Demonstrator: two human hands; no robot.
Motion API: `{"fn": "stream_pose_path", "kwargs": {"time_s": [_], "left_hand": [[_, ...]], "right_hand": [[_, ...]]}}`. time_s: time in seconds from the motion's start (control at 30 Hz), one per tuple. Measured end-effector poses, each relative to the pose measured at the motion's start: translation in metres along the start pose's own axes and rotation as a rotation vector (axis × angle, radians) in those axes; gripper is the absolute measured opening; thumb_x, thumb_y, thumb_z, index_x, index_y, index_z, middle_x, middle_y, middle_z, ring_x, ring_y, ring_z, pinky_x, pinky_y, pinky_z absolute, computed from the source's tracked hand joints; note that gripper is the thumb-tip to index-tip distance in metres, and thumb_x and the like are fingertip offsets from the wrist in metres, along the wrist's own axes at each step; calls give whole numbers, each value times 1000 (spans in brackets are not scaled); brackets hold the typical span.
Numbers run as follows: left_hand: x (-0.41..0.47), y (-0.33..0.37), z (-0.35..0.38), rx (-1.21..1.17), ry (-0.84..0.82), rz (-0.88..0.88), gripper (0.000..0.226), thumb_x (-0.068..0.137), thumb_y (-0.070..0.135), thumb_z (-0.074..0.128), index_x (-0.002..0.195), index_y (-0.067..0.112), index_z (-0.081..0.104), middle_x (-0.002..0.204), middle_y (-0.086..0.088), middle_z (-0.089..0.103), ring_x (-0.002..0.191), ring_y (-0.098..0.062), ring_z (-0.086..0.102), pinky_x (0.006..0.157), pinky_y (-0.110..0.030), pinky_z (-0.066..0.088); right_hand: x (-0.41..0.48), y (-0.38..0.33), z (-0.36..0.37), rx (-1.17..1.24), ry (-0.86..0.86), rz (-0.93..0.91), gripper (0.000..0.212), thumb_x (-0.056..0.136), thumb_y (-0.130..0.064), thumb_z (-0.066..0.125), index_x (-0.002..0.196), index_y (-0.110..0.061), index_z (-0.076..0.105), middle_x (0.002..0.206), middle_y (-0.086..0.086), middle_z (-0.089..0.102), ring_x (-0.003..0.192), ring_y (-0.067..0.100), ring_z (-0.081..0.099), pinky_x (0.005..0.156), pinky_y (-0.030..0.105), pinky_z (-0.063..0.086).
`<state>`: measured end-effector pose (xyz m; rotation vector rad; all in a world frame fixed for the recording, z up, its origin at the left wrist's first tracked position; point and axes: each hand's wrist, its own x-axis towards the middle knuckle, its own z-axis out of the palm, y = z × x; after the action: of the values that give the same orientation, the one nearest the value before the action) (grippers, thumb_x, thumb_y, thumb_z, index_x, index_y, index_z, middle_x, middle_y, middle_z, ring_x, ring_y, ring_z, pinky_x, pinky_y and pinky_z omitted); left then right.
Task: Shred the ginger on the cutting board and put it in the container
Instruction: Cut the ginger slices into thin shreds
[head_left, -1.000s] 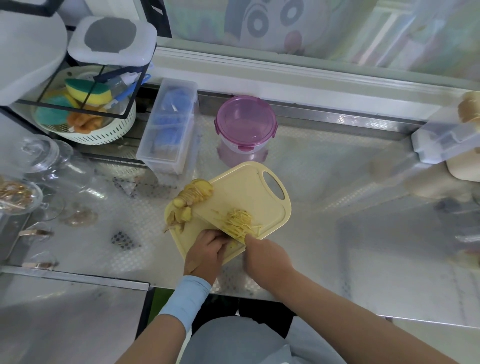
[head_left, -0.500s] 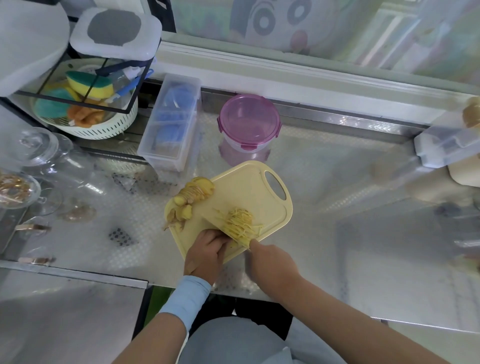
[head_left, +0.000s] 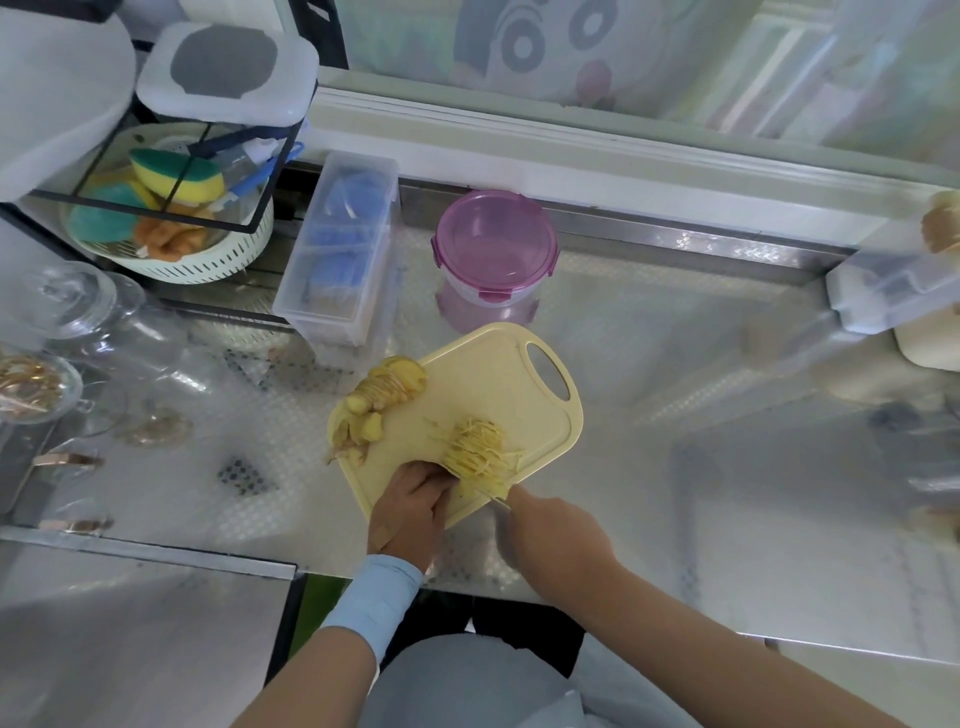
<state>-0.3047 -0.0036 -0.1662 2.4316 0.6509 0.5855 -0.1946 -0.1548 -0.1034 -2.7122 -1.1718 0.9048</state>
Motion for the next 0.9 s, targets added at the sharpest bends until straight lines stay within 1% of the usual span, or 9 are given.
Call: {"fn": "stream_pose_path", "kwargs": {"time_s": [0.1, 0.17, 0.23, 0.33, 0.5, 0.57, 0.67, 0.83, 0.9], "left_hand": [[-1, 0, -1, -13, -10, -14, 26, 87, 24, 54, 83, 8, 75, 91, -5, 67, 94, -17, 52, 78, -14, 37], [-1, 0, -1, -36, -19, -31, 26, 88, 24, 54, 86, 9, 75, 94, -3, 67, 95, -16, 53, 81, -11, 36], [-2, 0, -1, -41, -26, -37, 25, 87, 23, 54, 88, 10, 75, 95, -1, 67, 95, -16, 54, 80, -13, 38], [-2, 0, -1, -34, -37, -43, 25, 87, 23, 54, 87, 10, 75, 95, -2, 68, 95, -16, 54, 77, -16, 40], [-3, 1, -1, -22, -16, -37, 26, 87, 23, 54, 86, 8, 75, 94, -5, 67, 95, -17, 53, 77, -19, 42], [-3, 2, 0, 0, 4, -37, 27, 87, 21, 53, 84, 6, 75, 91, -7, 68, 94, -18, 53, 76, -19, 40], [-3, 2, 1, 10, 28, -32, 27, 86, 21, 53, 82, 5, 75, 89, -10, 68, 92, -19, 52, 74, -21, 40], [-4, 1, -1, -26, -16, -31, 24, 88, 23, 55, 86, 9, 75, 92, -4, 66, 94, -17, 53, 75, -16, 37], [-4, 1, -2, -38, -18, -50, 23, 87, 22, 55, 88, 10, 75, 94, -2, 66, 94, -17, 53, 77, -14, 36]], "right_hand": [[3, -1, 3, -3, -5, 11, 22, 99, -22, 38, 121, -28, 38, 64, -4, 37, 50, 16, 33, 45, 30, 19], [12, -9, 1, -15, -33, -6, 21, 98, -16, 39, 119, -20, 40, 68, -1, 41, 54, 21, 41, 49, 31, 27], [23, -20, -3, -13, -67, -24, 19, 94, -8, 41, 112, -15, 43, 77, 4, 50, 68, 30, 51, 58, 34, 37], [31, -34, -11, 7, -92, -15, 17, 90, -3, 42, 98, -18, 37, 88, 11, 60, 70, 32, 52, 60, 35, 41], [21, -25, -14, -1, -93, -43, 13, 91, -9, 41, 96, -16, 32, 74, 4, 47, 62, 27, 47, 54, 35, 36], [13, -18, -11, 6, -71, -25, 9, 95, -16, 40, 101, -18, 34, 75, 4, 49, 60, 22, 44, 53, 33, 35], [4, -9, 0, 26, -17, 9, 17, 97, -23, 42, 114, -24, 38, 79, 4, 57, 64, 27, 52, 58, 36, 46], [16, -15, 6, -28, -36, 5, 21, 95, -14, 43, 115, -18, 40, 68, 0, 44, 59, 28, 47, 50, 32, 32], [23, -24, 2, -28, -52, 0, 18, 92, -8, 45, 108, -17, 39, 69, 0, 43, 63, 30, 49, 52, 32, 34]]}}
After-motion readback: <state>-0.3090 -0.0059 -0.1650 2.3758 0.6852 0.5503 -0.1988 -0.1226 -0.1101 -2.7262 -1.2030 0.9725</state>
